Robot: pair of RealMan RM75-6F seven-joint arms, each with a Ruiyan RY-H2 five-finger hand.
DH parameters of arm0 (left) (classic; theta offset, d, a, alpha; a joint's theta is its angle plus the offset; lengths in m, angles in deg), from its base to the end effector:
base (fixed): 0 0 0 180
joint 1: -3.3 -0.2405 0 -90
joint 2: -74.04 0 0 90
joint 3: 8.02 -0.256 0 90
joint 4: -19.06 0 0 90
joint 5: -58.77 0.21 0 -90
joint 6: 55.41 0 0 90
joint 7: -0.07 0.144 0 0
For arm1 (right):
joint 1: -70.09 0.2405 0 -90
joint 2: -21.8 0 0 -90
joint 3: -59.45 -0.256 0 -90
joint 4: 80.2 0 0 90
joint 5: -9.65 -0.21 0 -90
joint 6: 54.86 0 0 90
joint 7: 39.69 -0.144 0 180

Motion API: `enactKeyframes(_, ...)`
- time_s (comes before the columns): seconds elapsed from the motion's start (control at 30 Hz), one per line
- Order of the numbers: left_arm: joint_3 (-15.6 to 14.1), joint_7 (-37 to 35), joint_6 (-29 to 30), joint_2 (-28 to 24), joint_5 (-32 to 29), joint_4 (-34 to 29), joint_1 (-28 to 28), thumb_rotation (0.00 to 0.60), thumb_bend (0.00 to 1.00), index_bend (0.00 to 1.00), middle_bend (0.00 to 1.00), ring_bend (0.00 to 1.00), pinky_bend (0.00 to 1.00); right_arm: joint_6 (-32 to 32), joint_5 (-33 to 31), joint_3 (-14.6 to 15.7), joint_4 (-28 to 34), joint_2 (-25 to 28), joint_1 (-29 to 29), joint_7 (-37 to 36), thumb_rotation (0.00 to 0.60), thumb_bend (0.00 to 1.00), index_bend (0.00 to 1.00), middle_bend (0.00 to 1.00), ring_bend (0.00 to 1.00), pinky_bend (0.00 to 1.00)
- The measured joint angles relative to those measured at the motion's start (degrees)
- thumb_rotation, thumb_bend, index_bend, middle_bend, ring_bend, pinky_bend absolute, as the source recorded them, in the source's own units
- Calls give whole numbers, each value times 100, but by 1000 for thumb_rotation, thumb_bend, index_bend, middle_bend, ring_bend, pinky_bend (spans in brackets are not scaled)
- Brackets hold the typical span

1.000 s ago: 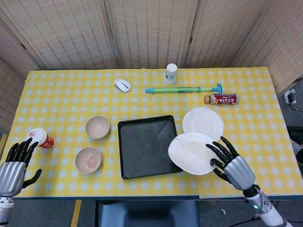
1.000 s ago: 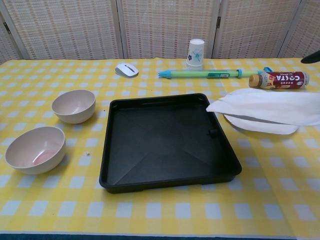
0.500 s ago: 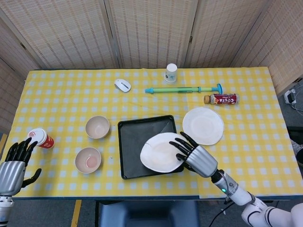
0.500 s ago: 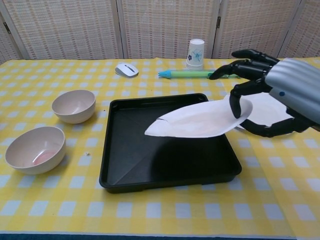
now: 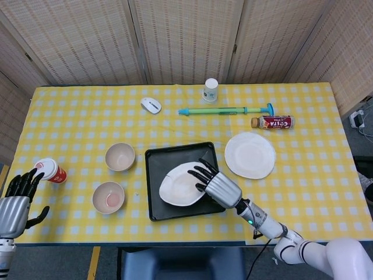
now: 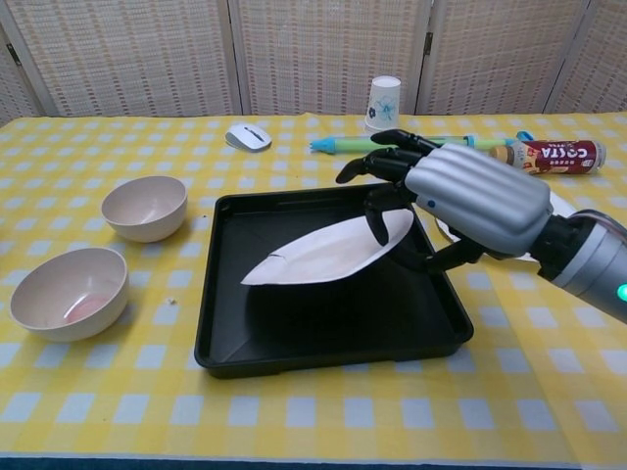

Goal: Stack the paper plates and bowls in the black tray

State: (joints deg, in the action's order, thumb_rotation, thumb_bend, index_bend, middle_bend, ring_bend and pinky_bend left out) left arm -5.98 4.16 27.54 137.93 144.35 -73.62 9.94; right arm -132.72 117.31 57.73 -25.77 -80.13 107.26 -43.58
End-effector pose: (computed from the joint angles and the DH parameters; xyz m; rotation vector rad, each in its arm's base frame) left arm -0.3086 0.1875 0.1533 -1.4484 -0.8700 -0.8437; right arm -0.1609 -0.2985 -0.0456 2.0800 -0.3997 1.3551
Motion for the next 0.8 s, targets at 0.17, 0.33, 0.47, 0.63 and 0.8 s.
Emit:
enactKeyframes(0.17,-12,-19,-50,0,-8,5,23,600,359,14,0,0,0,135,-113,-44,-294,-217,197,-52,600,488,698,197,162,32)
enactKeyframes(0.33,6,11,-34,0,-47,5,17,600,359,33,0,0,0,311,-279,-15,-272,-228,221,-3,600,487,384,57,62,1)
enactKeyframes(0.47,-4,22,-59,16,-43,6,26,600,359,29,0,0,0,504,-427,4,-4,-60,190,317,600,412,105,0,1,0)
enactKeyframes(0.63,-21,65,-138,33,-46,3,64,600,359,26,0,0,0,910,-686,4,654,296,179,768,600,310,1,0,0,0)
enactKeyframes(0.8,-32,79,-88,35,-4,-4,54,600,359,25,0,0,0,1361,-990,4,1434,669,187,1101,600,268,0,0,0,0)
